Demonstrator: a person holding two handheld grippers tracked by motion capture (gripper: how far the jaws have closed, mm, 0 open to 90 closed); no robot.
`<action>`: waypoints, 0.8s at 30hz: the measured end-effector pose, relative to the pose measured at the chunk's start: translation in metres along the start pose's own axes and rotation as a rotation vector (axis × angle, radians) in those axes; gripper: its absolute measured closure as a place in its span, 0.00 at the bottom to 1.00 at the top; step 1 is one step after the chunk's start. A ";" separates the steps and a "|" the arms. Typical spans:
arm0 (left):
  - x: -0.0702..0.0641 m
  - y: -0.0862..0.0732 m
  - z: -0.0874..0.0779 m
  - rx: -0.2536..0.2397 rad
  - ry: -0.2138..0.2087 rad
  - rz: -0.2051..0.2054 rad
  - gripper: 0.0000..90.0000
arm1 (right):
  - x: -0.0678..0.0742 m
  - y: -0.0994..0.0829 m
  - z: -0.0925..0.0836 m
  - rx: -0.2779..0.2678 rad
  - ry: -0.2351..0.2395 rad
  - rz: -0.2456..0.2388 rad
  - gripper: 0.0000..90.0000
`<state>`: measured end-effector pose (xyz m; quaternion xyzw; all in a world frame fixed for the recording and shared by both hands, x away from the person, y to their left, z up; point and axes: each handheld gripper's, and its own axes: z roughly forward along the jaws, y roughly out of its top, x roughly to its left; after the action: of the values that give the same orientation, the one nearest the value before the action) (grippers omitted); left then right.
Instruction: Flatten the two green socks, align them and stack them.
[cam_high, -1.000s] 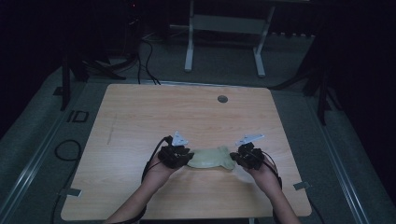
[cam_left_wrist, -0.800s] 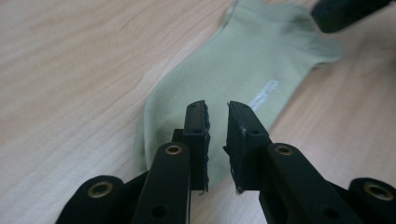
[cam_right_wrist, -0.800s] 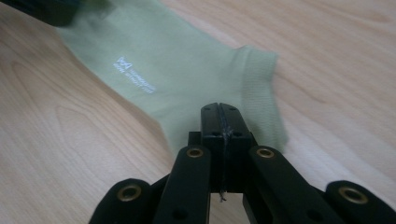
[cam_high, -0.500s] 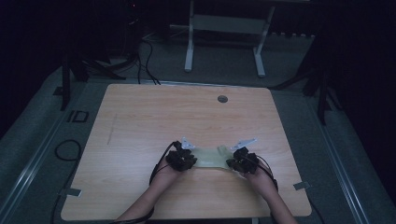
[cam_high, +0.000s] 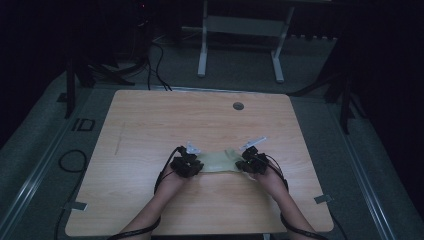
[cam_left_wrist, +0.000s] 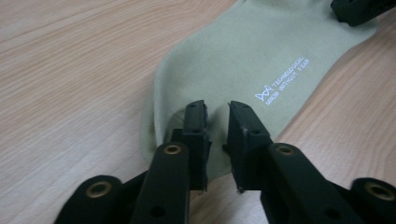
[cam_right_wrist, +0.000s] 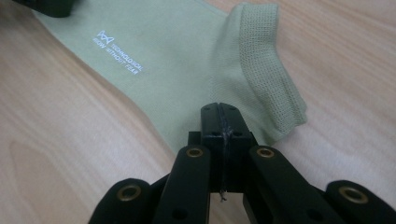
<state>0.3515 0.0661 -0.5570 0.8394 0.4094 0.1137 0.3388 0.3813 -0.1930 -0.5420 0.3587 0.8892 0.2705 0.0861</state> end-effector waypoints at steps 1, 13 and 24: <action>0.001 0.000 0.000 0.002 0.010 0.002 0.85 | 0.001 0.002 0.001 0.000 -0.009 -0.005 1.00; 0.007 0.003 -0.007 -0.037 -0.015 -0.031 0.73 | 0.007 0.008 -0.001 -0.028 -0.016 -0.010 0.98; -0.016 0.007 -0.029 -0.129 -0.024 -0.016 0.21 | 0.017 0.009 -0.021 -0.150 0.033 -0.005 0.31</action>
<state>0.3320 0.0649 -0.5298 0.8138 0.4038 0.1274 0.3980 0.3670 -0.1851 -0.5195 0.3445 0.8686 0.3422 0.0986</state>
